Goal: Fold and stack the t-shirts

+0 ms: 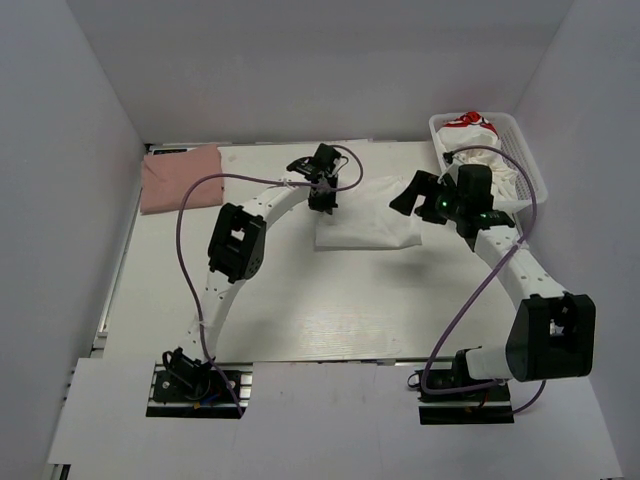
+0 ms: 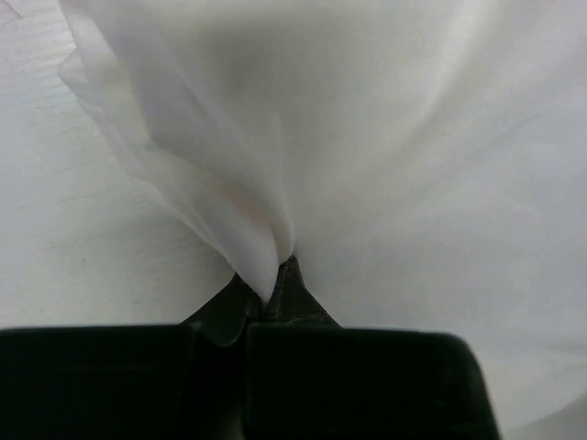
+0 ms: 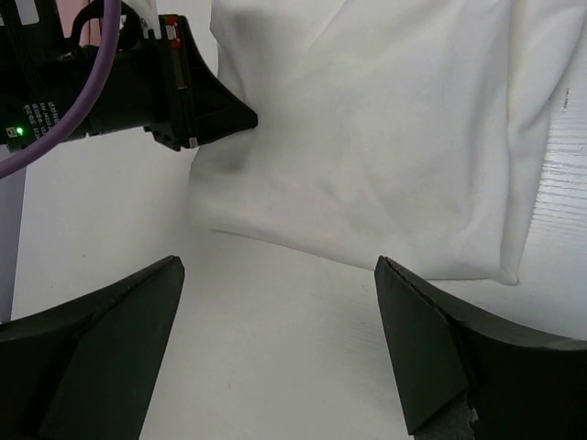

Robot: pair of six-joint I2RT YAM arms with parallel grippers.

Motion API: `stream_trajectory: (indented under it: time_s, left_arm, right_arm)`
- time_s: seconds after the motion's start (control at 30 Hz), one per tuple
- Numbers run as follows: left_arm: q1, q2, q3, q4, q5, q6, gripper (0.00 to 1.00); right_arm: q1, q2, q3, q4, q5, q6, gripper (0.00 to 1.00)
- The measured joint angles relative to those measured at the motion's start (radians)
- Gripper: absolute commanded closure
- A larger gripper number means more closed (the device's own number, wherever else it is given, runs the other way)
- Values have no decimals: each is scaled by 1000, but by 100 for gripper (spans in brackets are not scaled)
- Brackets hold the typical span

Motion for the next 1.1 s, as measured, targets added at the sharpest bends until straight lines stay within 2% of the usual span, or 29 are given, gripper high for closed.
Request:
stream_trajectory:
  time_s: [0.1, 0.2, 0.37, 0.5, 0.63, 0.87, 1.1]
  left_arm:
    - [-16, 2, 23, -33, -87, 71, 100]
    - [-13, -40, -20, -25, -157, 179, 100]
    - [56, -292, -272, 24, -255, 388, 100]
    - [132, -460, -313, 56, -307, 521, 100]
    - [212, -551, -313, 99, -345, 617, 100]
    - [340, -543, -305, 113, -360, 721, 100]
    - [443, -431, -143, 95, -328, 756, 100]
  right_arm:
    - [0, -23, -8, -8, 24, -6, 10]
    - [-1, -56, -24, -13, 50, -21, 10]
    - [-1, -105, -46, -18, 86, -38, 10]
    - [-1, -119, -51, -24, 116, -52, 10]
    - [-1, -119, -51, -34, 123, -52, 10]
    - [-1, -109, -51, -48, 123, -51, 10]
    - [-1, -107, -48, -57, 123, -46, 10]
